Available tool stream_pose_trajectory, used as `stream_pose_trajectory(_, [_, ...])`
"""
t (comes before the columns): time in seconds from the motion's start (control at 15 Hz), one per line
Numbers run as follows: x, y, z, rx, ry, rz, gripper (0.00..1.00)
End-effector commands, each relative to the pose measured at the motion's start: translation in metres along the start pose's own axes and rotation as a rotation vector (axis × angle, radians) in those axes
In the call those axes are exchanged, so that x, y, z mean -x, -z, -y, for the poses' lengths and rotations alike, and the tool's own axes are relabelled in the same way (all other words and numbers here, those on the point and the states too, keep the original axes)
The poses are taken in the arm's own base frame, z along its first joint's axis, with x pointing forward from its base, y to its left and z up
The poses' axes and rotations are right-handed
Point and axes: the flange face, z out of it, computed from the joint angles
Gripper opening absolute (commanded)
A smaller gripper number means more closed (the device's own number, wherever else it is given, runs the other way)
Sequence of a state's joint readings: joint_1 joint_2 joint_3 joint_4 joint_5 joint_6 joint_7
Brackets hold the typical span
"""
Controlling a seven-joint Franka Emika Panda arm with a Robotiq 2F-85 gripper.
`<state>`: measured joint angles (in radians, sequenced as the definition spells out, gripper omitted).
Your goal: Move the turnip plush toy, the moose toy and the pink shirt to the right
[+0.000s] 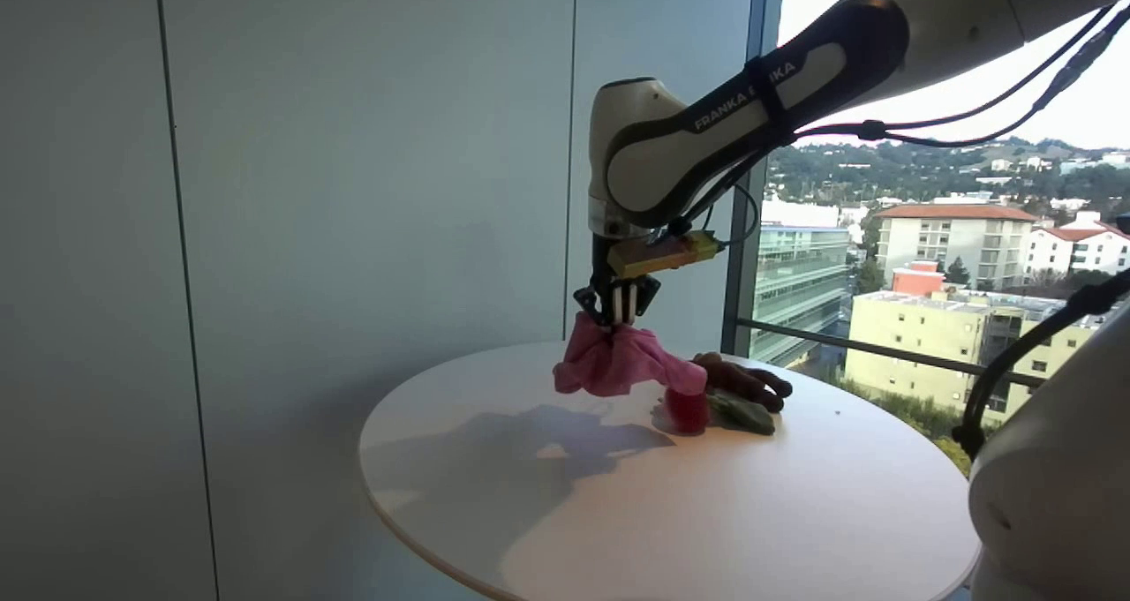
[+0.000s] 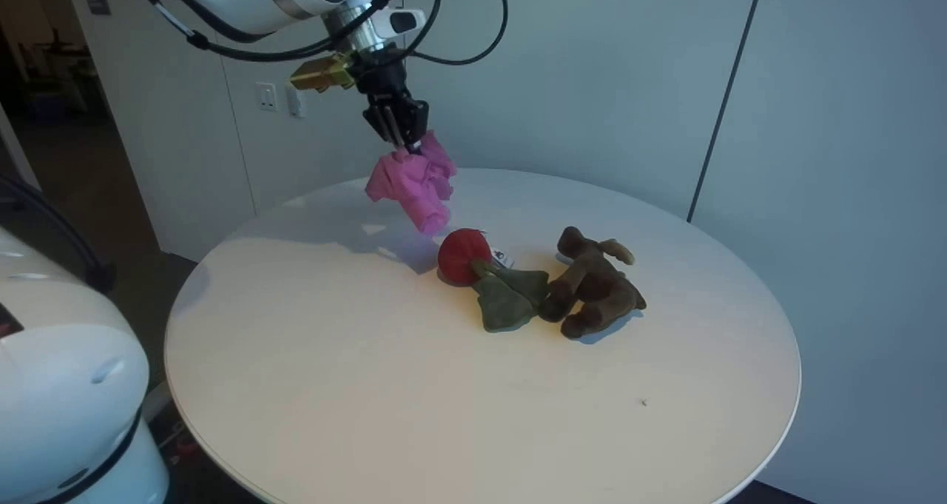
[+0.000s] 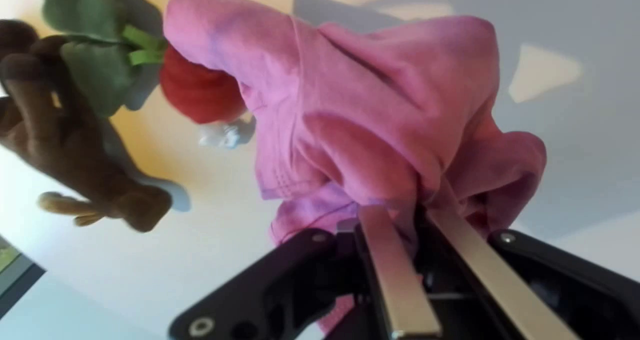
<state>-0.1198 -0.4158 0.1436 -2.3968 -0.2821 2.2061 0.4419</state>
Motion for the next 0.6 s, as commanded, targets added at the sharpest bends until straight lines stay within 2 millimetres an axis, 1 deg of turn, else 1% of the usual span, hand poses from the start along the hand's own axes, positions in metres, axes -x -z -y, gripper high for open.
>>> stream_pose_trajectory(0.0, [-0.033,0.008,-0.055,0.133,-0.134,-0.074,0.08])
stream_pose_trajectory(0.13, [-0.036,-0.005,-0.082,0.220,-0.207,-0.081,0.08])
stream_pose_trajectory(0.2, [-0.034,-0.015,-0.096,0.257,-0.254,-0.065,0.08])
stream_pose_trajectory(0.53, [-0.020,-0.057,-0.151,0.319,-0.511,0.102,0.09])
